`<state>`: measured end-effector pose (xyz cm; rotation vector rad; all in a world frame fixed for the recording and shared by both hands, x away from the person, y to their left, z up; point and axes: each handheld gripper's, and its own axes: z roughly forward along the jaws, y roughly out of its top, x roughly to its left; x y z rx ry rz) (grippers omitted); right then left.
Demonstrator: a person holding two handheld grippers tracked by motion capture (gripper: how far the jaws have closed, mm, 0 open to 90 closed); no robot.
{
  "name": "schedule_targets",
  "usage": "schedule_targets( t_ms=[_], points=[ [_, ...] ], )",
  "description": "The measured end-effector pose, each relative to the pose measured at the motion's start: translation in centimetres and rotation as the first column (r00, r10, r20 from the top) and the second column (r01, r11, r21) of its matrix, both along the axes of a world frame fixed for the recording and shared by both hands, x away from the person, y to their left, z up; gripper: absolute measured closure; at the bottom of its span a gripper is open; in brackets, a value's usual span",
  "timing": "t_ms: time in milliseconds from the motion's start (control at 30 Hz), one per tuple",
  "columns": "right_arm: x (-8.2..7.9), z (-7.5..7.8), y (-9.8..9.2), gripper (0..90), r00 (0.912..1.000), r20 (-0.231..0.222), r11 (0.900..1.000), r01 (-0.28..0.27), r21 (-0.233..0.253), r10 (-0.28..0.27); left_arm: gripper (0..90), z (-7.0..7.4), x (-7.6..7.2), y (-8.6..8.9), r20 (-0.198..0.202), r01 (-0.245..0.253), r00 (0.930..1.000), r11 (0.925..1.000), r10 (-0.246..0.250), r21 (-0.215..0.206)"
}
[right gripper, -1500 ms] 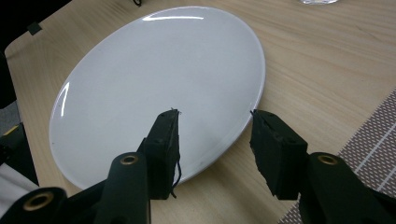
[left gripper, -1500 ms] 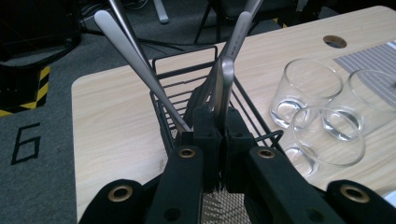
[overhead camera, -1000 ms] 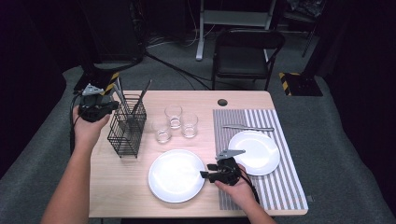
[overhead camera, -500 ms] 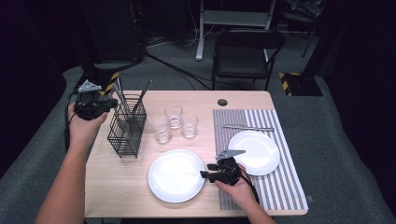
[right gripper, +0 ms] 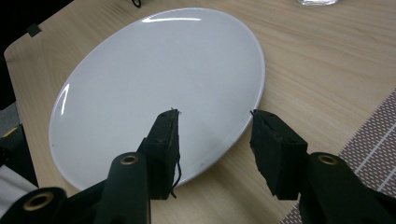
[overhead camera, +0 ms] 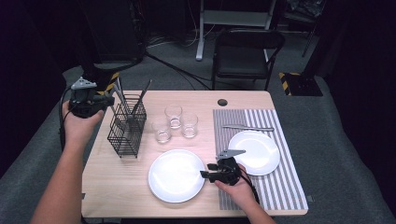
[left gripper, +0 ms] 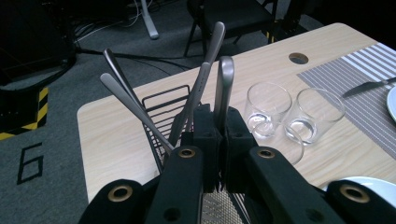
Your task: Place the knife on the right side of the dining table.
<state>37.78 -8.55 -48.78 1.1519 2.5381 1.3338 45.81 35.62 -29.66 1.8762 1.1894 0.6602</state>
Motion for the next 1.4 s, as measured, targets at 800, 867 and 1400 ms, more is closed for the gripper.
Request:
schedule_targets(
  t_ms=[800, 867, 1400],
  points=[
    [0.0, 0.1, -0.1, 51.9, 0.9999, 0.015, 1.0, 0.001, 0.003, -0.001, 86.8, 3.0, -1.8, -1.3, 0.037, 0.054, 0.9979, 0.9985, -0.054, -0.012],
    [0.0, 0.1, -0.1, 51.9, 0.9999, 0.014, 1.0, 0.003, 0.003, -0.003, 86.8, 3.4, -2.1, -1.6, 0.043, 0.066, 0.9969, 0.9978, -0.066, -0.006],
    [0.0, 0.2, 0.0, 51.9, 0.9999, 0.012, 1.0, 0.005, 0.004, -0.005, 86.7, 4.4, -4.3, -3.6, 0.05, 0.189, 0.9807, 0.982, -0.189, 0.005]
  ],
)
